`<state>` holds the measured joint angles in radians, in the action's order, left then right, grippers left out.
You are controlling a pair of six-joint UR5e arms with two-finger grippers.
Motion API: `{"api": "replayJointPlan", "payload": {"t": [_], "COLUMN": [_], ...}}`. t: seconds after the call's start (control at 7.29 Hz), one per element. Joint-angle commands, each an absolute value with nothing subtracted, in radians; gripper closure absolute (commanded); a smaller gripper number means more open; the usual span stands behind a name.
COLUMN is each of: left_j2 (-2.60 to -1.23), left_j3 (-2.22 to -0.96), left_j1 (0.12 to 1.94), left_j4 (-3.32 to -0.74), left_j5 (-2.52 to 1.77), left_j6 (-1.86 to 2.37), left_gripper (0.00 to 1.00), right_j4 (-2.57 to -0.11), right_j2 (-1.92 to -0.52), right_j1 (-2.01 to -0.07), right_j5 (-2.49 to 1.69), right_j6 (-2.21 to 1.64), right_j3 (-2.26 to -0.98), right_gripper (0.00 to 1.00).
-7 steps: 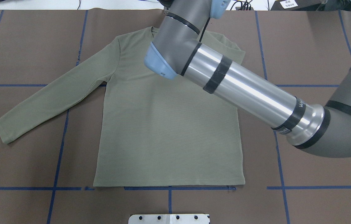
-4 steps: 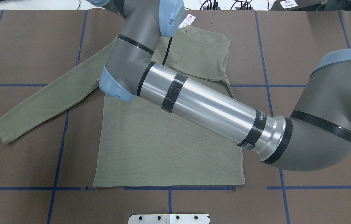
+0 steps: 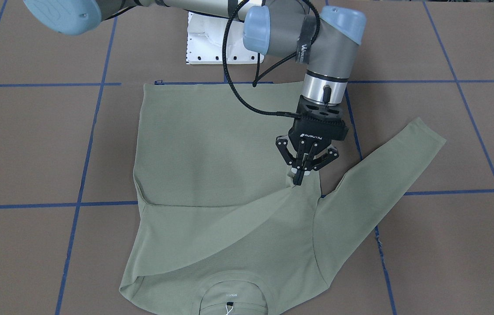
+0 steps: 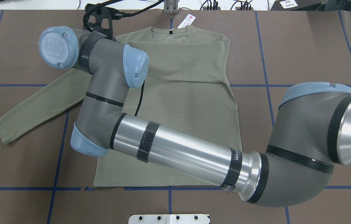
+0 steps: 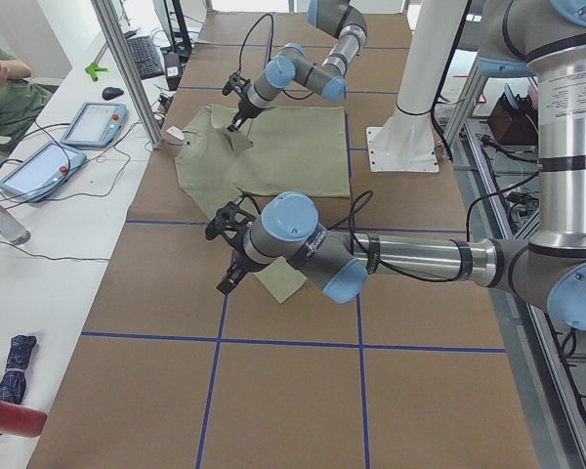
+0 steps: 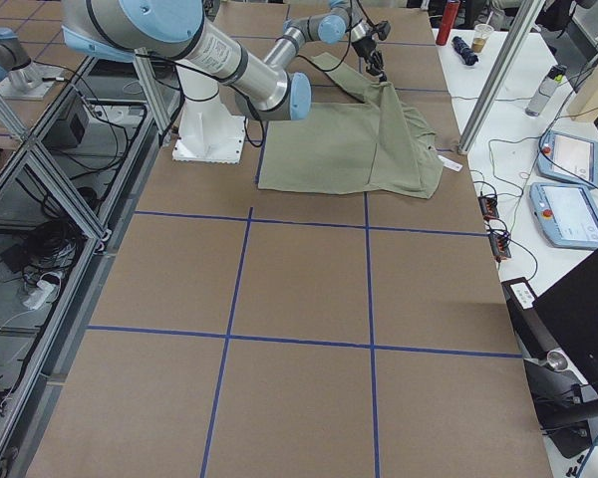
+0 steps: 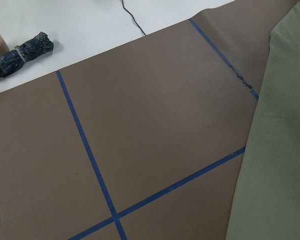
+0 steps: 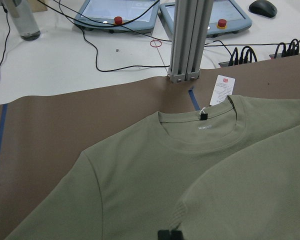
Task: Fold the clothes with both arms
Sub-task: 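Lay the sleeve on the shirt body, open the right gripper and withdraw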
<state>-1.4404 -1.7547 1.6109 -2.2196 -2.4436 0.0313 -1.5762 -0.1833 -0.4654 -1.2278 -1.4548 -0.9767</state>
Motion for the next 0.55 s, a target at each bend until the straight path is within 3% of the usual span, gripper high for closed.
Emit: {"api": "replayJointPlan", "payload": {"t": [0.0,0.41], "left_j2": [-1.440,-1.440], "left_j3": [-1.749,-1.746], "left_j1": [1.611,1.611], "left_j4": [-2.220,-2.220], "left_j5": [-2.444,-2.444], "left_j6": [0.029,0.029], "left_gripper": [0.00,0.00], "right_j4": [-1.574,-1.479], "right_j2": [-0.175,-0.175], "right_j1": [-0.448,-0.456], "right_j5": [-1.204,-1.180], "right_j6": [-1.436,-1.428], "right_j3": [-0.967,-0.904], "right_gripper": [1.00,1.00]}}
